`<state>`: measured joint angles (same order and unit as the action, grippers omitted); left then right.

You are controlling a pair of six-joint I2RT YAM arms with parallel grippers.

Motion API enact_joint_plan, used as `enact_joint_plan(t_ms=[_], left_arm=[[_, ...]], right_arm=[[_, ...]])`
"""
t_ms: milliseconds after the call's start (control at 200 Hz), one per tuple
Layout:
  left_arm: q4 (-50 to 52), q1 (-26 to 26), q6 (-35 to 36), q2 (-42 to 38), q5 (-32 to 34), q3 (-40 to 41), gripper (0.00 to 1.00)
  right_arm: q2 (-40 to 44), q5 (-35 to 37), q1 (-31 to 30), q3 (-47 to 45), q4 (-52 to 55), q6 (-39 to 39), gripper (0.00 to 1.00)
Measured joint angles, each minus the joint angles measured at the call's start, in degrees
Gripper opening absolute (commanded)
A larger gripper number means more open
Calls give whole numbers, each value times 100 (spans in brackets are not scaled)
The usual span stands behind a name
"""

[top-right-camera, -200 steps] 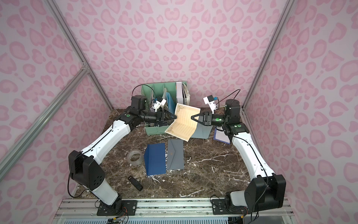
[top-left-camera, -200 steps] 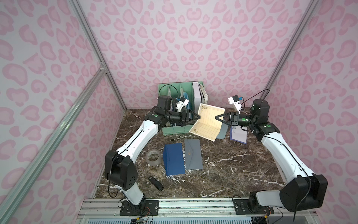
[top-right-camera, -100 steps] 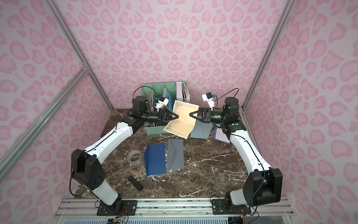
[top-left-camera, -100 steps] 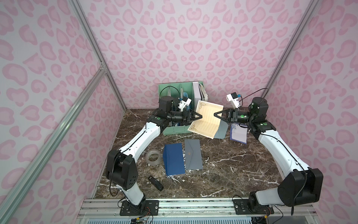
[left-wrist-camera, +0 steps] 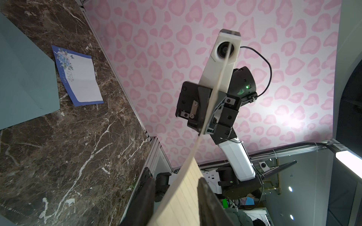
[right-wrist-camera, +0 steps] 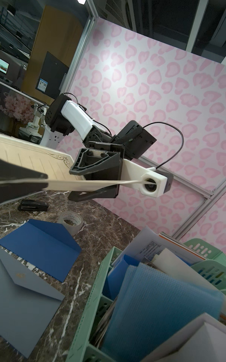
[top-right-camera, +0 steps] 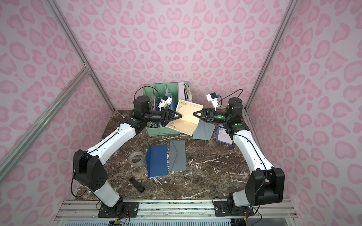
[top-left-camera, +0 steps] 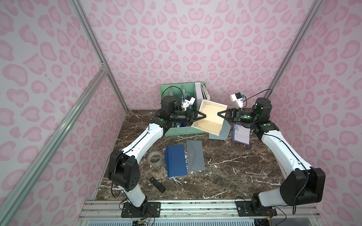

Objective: Take the letter paper out of the envelope
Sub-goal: Unfold the letter paper.

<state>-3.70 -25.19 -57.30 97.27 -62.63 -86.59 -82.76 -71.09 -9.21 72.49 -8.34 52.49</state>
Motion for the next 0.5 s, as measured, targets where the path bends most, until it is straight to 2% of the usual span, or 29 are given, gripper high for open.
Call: enact_joint_plan(t_ms=[115, 210, 360, 500], left_arm=[[24, -26, 2, 22, -15, -7, 37], [74, -52, 2, 61, -24, -42, 31], [76, -59, 2, 125, -17, -188, 13], [35, -59, -35, 138, -17, -291, 1]], right_arm=[[-42, 35, -4, 48, -39, 24, 0], [-63, 35, -11, 59, -96, 52, 0], [-83, 35, -11, 59, -133, 125, 0], [-85, 101, 13, 46, -35, 61, 0]])
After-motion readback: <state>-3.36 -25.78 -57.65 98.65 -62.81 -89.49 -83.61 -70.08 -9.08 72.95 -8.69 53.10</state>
